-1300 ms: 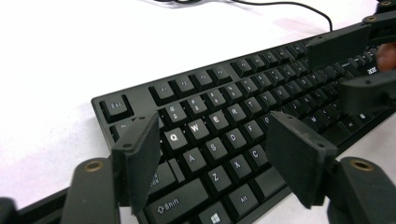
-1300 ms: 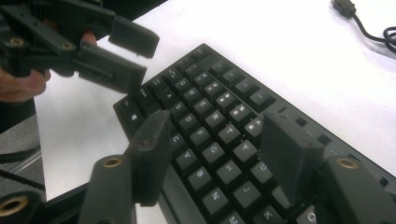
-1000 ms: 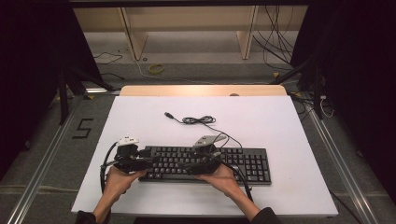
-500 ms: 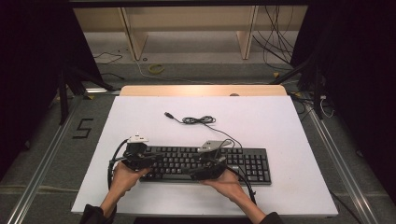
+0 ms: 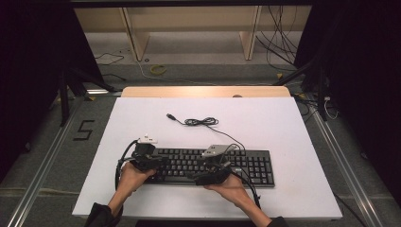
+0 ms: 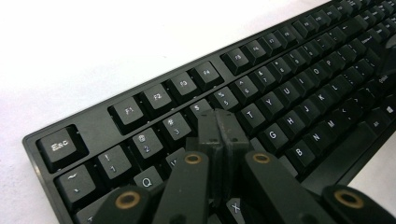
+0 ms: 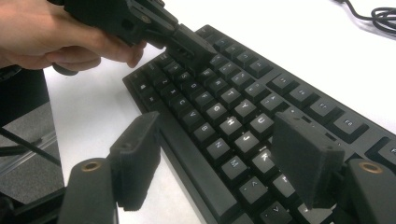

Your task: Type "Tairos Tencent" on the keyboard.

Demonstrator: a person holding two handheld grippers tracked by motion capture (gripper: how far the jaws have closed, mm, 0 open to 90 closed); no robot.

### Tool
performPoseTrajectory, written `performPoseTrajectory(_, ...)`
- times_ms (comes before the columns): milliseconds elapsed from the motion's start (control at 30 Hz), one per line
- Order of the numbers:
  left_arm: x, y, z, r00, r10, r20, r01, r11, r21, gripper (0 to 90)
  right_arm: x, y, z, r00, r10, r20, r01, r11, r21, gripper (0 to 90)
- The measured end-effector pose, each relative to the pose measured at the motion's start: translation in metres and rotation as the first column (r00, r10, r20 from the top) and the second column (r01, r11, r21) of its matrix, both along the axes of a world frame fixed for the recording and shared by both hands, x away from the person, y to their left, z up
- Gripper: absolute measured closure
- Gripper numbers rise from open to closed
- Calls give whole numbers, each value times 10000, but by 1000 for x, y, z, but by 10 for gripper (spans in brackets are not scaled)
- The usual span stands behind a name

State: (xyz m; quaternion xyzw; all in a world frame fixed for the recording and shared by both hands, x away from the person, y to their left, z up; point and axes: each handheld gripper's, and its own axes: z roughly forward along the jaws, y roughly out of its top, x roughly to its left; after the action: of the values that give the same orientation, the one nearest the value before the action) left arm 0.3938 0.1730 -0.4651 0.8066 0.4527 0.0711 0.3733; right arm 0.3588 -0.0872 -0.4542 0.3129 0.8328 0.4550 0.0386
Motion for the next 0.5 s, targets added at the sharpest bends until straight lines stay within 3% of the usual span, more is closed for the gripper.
performPoseTrajectory(300,2,-4,-7,9997,-8,-227,14,9997,255,895,-1,-1,-1,10000,2,-30,-2,10000,-4,340)
performPoseTrajectory(500,0,-6,-8,9999,15,-116,-11,9994,351,897,-1,-1,-1,10000,-16,-61,16,10000,-19,341)
